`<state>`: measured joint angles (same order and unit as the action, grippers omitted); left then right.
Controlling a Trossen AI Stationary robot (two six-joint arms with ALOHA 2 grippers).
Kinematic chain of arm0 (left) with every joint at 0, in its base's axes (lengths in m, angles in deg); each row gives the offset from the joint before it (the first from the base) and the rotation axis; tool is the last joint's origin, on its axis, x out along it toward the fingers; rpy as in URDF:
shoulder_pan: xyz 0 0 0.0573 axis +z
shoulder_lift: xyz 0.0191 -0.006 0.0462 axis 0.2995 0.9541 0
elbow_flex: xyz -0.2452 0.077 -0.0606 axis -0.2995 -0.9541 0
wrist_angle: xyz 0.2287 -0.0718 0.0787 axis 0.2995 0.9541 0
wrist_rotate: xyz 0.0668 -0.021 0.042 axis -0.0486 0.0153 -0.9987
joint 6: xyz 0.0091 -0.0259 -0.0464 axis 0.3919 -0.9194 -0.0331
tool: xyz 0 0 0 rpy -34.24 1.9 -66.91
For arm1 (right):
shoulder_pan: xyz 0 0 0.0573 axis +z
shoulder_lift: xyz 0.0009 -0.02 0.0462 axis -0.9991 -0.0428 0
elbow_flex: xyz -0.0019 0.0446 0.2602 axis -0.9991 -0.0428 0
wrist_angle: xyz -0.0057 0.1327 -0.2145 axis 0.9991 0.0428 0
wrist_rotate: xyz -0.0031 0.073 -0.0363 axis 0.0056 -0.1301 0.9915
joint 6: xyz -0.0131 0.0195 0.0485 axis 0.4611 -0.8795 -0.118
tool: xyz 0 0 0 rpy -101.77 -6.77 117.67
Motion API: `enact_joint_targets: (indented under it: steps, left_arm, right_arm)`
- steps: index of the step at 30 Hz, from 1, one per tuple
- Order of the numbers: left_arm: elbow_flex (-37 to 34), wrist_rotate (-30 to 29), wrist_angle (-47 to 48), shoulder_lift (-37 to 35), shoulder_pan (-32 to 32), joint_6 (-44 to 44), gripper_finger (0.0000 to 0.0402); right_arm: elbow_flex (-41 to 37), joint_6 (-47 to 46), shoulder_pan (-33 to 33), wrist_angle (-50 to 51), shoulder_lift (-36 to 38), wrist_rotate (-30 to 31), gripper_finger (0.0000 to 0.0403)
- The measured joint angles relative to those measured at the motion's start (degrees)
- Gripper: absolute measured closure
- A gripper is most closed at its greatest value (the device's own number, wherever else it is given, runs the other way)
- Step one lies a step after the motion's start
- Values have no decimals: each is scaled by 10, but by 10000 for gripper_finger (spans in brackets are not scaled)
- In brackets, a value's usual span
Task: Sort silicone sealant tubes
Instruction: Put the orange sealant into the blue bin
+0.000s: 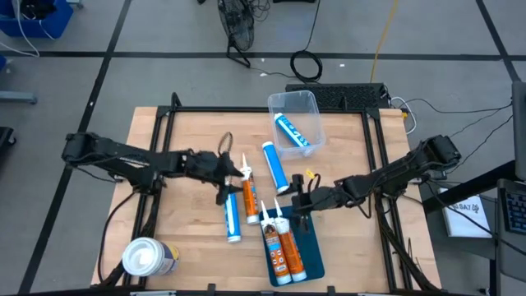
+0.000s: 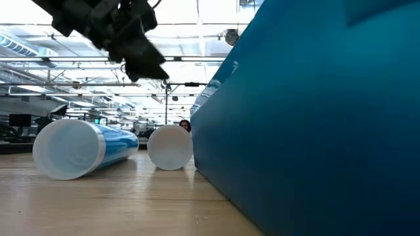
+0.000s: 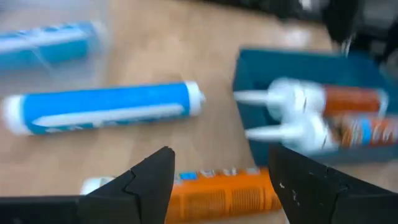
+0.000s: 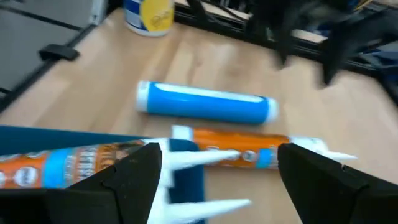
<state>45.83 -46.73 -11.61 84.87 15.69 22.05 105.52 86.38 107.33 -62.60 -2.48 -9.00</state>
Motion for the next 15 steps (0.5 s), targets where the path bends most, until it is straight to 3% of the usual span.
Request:
enact_joint_targets:
  steps: [4,10,15]
  left_arm:
    - [0,-47,-48,70,-23,19,147]
    - [0,-22,-59,148,-26,6,147]
    - [0,-19,-78,162,-44,47,147]
  right_arm:
    - [0,27,-10,-2,8,4,106]
    - [0,52,-30,-2,8,4,106]
    - [0,52,-44,-2,8,4,106]
